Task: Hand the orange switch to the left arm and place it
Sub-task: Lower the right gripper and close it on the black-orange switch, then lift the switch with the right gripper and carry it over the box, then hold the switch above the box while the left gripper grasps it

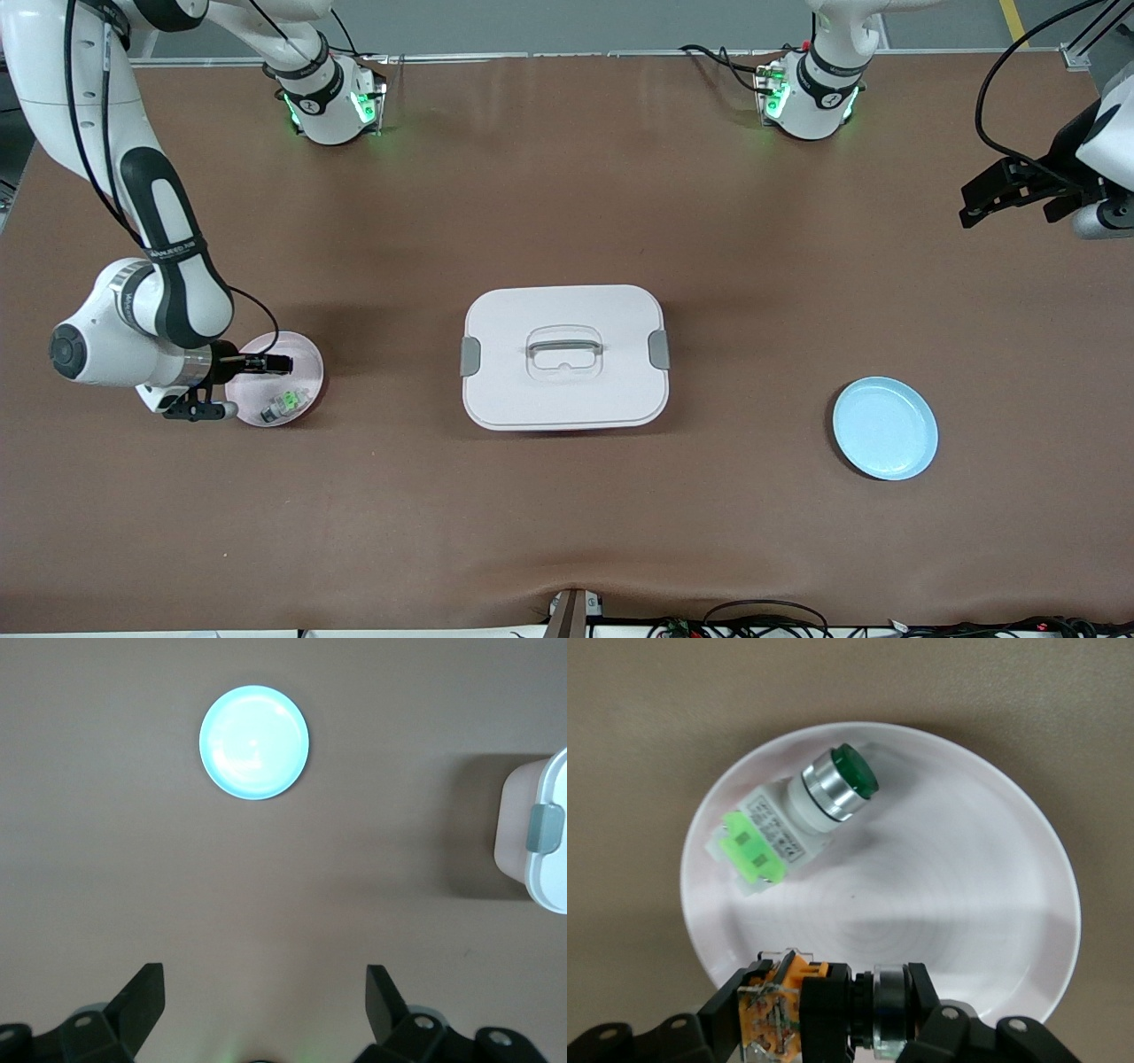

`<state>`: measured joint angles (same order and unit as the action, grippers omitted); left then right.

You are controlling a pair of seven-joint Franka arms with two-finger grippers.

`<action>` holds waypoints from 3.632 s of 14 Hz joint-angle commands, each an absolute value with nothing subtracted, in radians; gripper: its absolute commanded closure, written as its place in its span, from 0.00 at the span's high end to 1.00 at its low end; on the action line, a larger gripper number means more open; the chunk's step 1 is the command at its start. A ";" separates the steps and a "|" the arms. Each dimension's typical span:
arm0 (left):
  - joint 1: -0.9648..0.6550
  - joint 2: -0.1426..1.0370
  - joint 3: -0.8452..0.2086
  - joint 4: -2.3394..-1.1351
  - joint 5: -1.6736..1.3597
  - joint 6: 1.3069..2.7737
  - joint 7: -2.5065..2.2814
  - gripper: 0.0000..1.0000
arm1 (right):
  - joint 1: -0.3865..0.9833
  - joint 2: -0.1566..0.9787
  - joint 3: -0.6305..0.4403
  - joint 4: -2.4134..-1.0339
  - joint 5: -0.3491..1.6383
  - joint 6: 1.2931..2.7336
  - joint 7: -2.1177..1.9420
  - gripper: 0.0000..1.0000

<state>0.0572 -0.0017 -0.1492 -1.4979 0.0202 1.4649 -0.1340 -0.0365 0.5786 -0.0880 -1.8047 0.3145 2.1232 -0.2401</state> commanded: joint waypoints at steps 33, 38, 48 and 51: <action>-0.052 0.087 -0.259 -1.459 -0.230 1.624 -0.310 1.00 | 0.495 0.526 0.038 -1.132 0.643 1.874 1.781 0.00; -0.072 0.106 -0.261 -1.459 -0.348 1.641 -0.324 1.00 | 0.586 0.528 0.049 -1.126 0.640 2.049 1.931 0.00; -0.192 0.127 -0.262 -1.460 -0.443 1.778 -0.434 1.00 | 0.663 0.597 0.037 -1.006 0.630 2.207 2.143 0.00; -0.190 0.140 -0.262 -1.459 -0.523 1.790 -0.425 1.00 | 0.664 0.597 0.038 -1.006 0.629 2.209 2.145 0.00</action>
<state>-0.1916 0.1219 -0.2611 -1.4795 -0.4757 1.7766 -0.4247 0.6616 0.5735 0.0396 -1.0511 0.6312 2.2165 2.1168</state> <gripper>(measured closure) 0.000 0.256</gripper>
